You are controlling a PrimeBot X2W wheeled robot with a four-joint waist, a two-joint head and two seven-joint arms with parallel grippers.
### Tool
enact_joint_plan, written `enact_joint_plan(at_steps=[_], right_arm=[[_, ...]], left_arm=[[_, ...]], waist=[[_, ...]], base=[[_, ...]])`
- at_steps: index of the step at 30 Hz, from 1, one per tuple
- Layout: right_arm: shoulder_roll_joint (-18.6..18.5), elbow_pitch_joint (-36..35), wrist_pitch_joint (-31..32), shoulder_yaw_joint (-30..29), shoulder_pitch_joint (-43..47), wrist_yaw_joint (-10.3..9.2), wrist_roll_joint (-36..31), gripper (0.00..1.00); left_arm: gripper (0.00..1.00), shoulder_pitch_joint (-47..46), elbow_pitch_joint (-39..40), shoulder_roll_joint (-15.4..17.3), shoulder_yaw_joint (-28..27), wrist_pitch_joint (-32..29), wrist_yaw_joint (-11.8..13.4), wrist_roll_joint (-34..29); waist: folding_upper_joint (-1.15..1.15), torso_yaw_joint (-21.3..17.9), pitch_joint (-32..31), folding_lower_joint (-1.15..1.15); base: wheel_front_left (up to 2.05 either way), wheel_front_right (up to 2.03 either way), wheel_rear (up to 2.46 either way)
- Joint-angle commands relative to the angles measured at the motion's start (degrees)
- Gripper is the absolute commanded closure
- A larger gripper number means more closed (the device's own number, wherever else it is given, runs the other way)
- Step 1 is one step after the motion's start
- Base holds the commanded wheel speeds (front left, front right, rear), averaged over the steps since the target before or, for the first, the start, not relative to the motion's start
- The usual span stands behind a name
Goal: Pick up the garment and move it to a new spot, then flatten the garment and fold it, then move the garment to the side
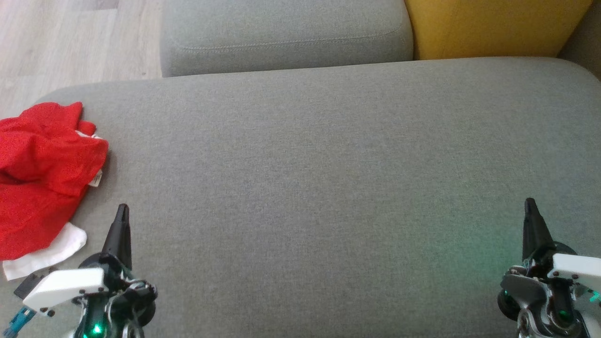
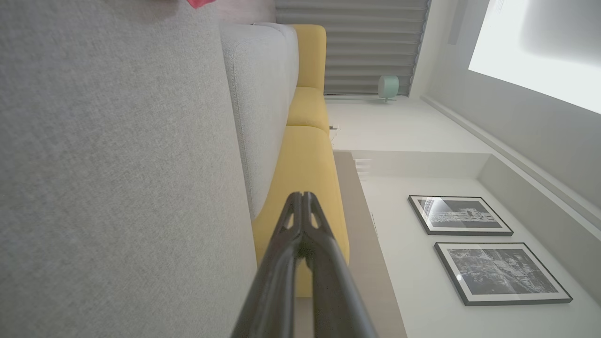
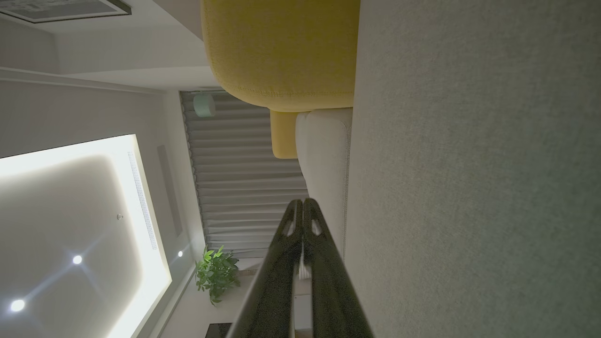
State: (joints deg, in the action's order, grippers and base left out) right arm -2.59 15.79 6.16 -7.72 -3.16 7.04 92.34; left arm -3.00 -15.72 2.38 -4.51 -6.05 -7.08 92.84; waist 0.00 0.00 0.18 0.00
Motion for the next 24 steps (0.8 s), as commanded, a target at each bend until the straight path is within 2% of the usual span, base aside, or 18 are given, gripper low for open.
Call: enact_joint_plan(at_steps=[1, 10, 11, 13, 24], right_arm=[[-0.29, -1.77, 0.32, 1.21, -3.02, 0.45, -0.16, 1.0], [-0.29, -1.77, 0.32, 1.21, -3.02, 0.45, -0.16, 1.0], [0.0, -0.01, -0.01, 0.01, -0.01, 0.0, -0.01, 0.0], [0.14, 1.69, -0.01, 0.07, 0.73, -0.01, 0.01, 0.0], [-0.12, 0.59, -1.1, 0.99, 0.3, 0.03, -1.22, 0.0]], left_arm=[[1.0, -3.18, 1.69, 0.5, -2.0, -0.43, -0.41, -0.66], [1.0, -3.18, 1.69, 0.5, -1.99, -0.43, -0.41, -0.66], [0.0, -0.01, 0.01, 0.0, 0.01, 0.01, 0.0, 0.0], [0.0, 0.77, -1.81, -0.22, 0.13, 0.1, 0.04, 0.07], [0.0, -0.24, -1.28, -0.13, 1.67, 1.68, 0.01, -1.08]], waist=[[0.0, 0.0, 0.0, 0.0], [0.0, 0.0, 0.0, 0.0], [0.0, 0.0, 0.0, 0.0], [0.0, 0.0, 0.0, 0.0], [0.0, 0.04, 0.0, 0.0]], base=[[0.0, 0.0, 0.0], [0.0, 0.0, 0.0], [0.0, 0.0, 0.0], [0.0, 0.0, 0.0], [0.0, 0.0, 0.0]])
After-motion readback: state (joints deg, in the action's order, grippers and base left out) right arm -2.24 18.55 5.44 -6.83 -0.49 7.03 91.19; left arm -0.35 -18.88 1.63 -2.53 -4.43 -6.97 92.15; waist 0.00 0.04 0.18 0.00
